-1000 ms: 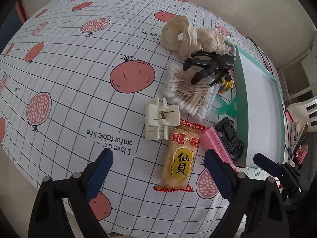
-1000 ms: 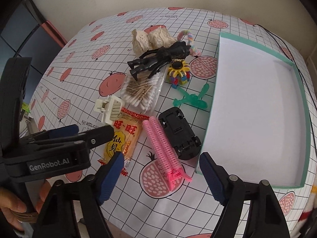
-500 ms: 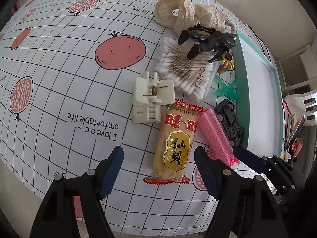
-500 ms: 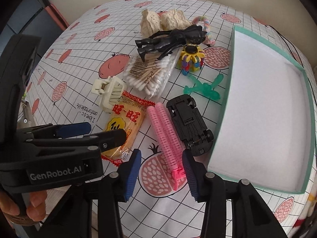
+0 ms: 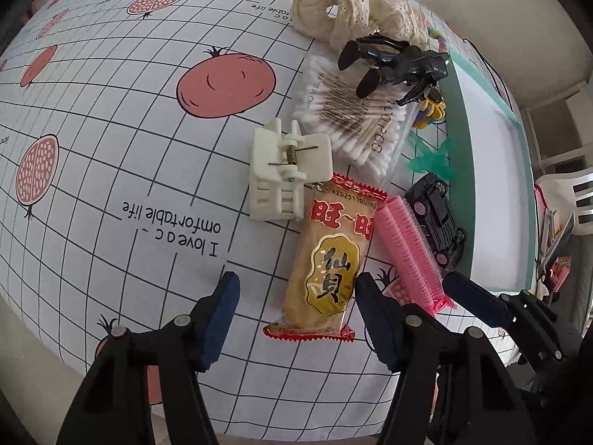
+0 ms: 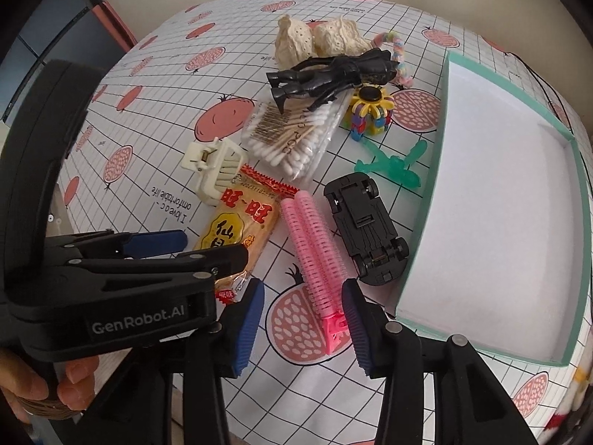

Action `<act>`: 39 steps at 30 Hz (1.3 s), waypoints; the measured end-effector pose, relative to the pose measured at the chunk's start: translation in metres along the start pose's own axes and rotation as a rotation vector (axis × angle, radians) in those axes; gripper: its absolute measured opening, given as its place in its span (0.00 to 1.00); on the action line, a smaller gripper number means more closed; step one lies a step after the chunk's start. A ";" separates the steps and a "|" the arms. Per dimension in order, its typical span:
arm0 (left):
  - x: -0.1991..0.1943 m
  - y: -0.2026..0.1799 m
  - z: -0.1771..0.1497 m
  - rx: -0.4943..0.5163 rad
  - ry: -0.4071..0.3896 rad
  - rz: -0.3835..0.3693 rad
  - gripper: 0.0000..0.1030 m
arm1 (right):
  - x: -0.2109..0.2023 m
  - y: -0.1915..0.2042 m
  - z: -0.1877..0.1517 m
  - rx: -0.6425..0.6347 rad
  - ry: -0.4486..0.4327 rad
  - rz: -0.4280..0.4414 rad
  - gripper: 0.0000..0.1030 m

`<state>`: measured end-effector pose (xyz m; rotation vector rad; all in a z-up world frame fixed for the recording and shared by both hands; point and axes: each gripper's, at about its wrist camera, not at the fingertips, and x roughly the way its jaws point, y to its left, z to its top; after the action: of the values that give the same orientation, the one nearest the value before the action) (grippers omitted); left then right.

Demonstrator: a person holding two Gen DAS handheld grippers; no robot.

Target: Organize objects

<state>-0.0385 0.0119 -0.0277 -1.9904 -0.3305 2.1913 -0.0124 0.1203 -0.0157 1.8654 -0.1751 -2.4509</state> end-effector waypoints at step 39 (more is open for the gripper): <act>-0.095 -0.028 0.003 0.106 -0.344 -0.143 0.29 | -0.053 -0.061 0.008 0.218 -0.155 -0.126 0.29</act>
<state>-0.0329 0.0131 0.0713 -1.4837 -0.3769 2.3969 -0.0043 0.1871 0.0293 1.8139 -0.3561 -2.7645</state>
